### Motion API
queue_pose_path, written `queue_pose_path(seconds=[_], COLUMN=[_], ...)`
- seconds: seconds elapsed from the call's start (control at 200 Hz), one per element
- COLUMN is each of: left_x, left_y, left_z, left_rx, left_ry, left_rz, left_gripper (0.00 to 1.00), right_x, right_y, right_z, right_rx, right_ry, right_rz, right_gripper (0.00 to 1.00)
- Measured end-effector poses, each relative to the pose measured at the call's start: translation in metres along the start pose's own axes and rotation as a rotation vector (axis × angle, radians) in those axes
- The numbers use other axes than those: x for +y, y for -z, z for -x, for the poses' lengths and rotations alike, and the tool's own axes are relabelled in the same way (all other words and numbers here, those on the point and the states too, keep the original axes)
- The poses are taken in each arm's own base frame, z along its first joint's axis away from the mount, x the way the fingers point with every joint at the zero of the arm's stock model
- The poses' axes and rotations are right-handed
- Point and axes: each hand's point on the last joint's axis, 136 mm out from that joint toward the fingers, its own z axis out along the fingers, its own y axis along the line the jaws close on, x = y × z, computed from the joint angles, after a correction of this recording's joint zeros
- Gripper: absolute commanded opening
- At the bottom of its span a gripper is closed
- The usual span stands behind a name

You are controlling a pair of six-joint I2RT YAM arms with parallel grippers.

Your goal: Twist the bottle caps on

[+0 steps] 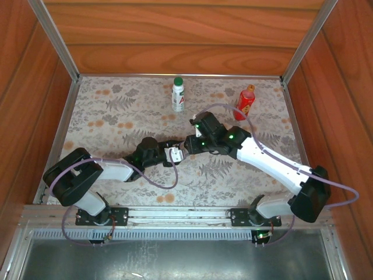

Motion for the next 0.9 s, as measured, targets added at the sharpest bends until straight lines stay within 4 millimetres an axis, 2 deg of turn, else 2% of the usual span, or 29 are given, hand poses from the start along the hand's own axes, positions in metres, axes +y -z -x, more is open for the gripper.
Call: queue_pose_path(seconds=[0.125,0.225,0.47,0.705,0.899], left_x=[-0.002,-0.003,-0.007,-0.009,-0.01], left_y=[0.0,0.0,0.0,-0.001,-0.001], left_z=[0.002,0.003,0.005,0.003,0.003], left_rx=[-0.009,-0.015,-0.029,-0.026,-0.028], left_ry=[-0.003,-0.003,-0.002,0.001,0.001], left_rz=[-0.011,-0.019,-0.037,-0.048,-0.05], left_gripper=[0.59,0.59,0.59,0.59,0.59], right_x=[0.001,0.002,-0.005,0.0,0.004], right_y=[0.018,0.026,0.022,0.008,-0.002], right_z=[0.004,-0.003,-0.028,-0.03,-0.033], right_rx=[-0.047,-0.034,0.089,0.143,0.158], right_ry=[0.26,0.492,0.943,1.096,1.126], right_rz=[0.019,0.035,0.055,0.092,0.121], right_gripper=[0.6,0.59,0.59,0.53,0.4])
